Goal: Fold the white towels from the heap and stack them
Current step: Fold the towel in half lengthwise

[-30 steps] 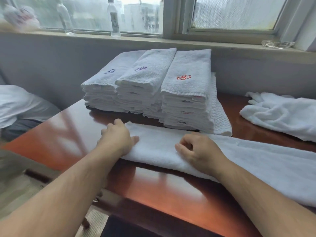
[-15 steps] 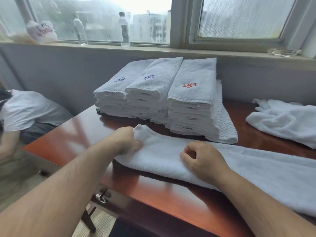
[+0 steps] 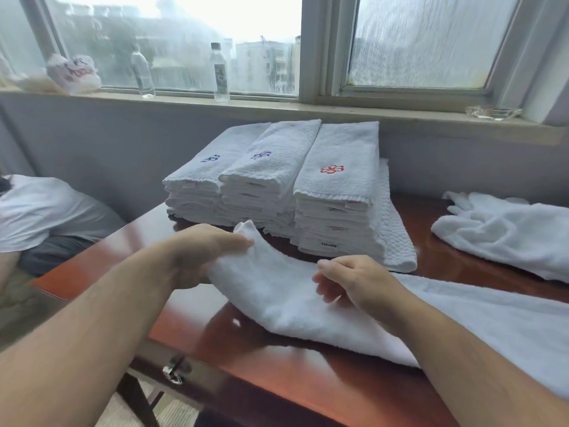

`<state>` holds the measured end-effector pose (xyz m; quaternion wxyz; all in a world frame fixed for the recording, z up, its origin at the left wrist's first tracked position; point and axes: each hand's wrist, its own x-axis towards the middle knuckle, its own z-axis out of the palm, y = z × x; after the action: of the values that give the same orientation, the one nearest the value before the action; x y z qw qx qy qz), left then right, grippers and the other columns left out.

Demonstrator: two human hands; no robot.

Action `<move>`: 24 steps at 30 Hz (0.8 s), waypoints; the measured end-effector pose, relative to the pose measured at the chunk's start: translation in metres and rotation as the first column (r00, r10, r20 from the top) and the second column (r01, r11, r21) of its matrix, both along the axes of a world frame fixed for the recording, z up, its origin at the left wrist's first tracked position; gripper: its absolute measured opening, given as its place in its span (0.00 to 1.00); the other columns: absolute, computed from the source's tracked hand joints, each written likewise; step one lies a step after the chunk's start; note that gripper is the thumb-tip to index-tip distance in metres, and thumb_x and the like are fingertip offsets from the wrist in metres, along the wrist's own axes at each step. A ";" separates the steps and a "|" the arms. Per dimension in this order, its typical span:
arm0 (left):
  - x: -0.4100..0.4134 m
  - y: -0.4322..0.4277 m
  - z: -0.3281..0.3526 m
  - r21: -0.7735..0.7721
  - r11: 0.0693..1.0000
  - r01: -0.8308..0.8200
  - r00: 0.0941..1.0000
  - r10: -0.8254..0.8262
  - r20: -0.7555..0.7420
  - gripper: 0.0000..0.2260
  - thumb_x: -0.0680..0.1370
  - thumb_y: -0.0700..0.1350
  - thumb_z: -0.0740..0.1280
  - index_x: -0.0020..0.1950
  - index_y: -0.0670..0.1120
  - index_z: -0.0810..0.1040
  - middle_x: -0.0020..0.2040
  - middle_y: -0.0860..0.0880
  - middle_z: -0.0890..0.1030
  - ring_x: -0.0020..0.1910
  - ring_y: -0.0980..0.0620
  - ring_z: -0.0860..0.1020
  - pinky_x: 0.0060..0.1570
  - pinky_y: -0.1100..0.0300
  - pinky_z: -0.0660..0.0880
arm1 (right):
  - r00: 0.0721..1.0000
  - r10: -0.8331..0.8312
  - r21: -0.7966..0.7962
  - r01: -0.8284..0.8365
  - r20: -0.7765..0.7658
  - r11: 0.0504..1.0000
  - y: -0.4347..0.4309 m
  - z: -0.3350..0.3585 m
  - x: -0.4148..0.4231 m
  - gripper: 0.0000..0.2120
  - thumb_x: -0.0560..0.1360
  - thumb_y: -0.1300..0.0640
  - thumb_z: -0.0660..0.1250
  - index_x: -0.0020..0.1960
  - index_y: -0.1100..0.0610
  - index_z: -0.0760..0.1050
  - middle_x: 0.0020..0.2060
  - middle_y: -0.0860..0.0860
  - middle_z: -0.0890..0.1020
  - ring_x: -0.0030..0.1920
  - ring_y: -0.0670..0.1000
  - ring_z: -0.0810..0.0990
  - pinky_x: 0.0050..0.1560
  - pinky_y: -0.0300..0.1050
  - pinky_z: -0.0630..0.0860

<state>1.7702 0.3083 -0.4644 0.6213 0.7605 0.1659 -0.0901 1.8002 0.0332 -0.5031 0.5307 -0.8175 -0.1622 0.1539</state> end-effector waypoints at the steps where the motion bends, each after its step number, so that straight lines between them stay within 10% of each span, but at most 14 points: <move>1: 0.000 -0.003 0.004 -0.028 0.999 0.029 1.000 -0.029 -0.006 0.13 0.75 0.46 0.73 0.55 0.39 0.85 0.53 0.40 0.86 0.51 0.44 0.85 0.51 0.51 0.78 | 0.999 0.016 0.047 -0.014 -0.039 0.999 0.001 0.002 -0.001 0.17 0.82 0.46 0.64 0.44 0.56 0.85 0.40 0.52 0.87 0.39 0.49 0.84 0.43 0.44 0.77; 7: 0.004 -0.063 0.021 -0.165 0.971 0.175 0.984 -0.180 -0.013 0.15 0.79 0.47 0.68 0.60 0.38 0.80 0.54 0.41 0.85 0.53 0.44 0.84 0.54 0.51 0.79 | 0.944 -0.005 0.362 0.131 -0.329 0.923 0.005 0.018 -0.006 0.29 0.82 0.39 0.59 0.56 0.65 0.80 0.49 0.63 0.86 0.46 0.60 0.87 0.41 0.48 0.80; 13: 0.013 -0.147 0.020 0.077 0.981 0.177 0.948 -0.191 0.253 0.12 0.74 0.56 0.72 0.42 0.47 0.79 0.36 0.50 0.81 0.34 0.52 0.78 0.40 0.58 0.73 | 0.927 -0.070 0.554 0.281 -0.370 0.784 -0.030 0.022 -0.009 0.34 0.81 0.33 0.53 0.46 0.59 0.87 0.45 0.58 0.86 0.38 0.54 0.85 0.40 0.46 0.78; 18: 0.021 -0.184 0.013 -0.109 0.946 0.305 0.938 -0.279 0.203 0.24 0.85 0.56 0.53 0.50 0.44 0.84 0.39 0.47 0.82 0.35 0.52 0.73 0.41 0.58 0.70 | 0.883 0.017 0.698 0.358 -0.469 0.621 -0.077 0.020 -0.018 0.41 0.79 0.30 0.51 0.63 0.66 0.80 0.63 0.65 0.80 0.64 0.63 0.80 0.58 0.54 0.81; 24: 0.018 -0.201 -0.013 -0.327 0.918 0.225 0.968 -0.172 0.183 0.22 0.85 0.53 0.51 0.52 0.41 0.81 0.38 0.44 0.80 0.35 0.51 0.73 0.41 0.57 0.70 | 0.880 -0.152 0.469 0.379 -0.451 0.798 -0.089 0.012 -0.025 0.26 0.83 0.44 0.59 0.66 0.63 0.78 0.60 0.64 0.82 0.62 0.63 0.82 0.69 0.62 0.73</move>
<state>1.7878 0.1070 -0.4770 0.7433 0.6573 0.0221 -0.1227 1.7749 -0.0562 -0.4911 0.7782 -0.5999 0.0289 0.1836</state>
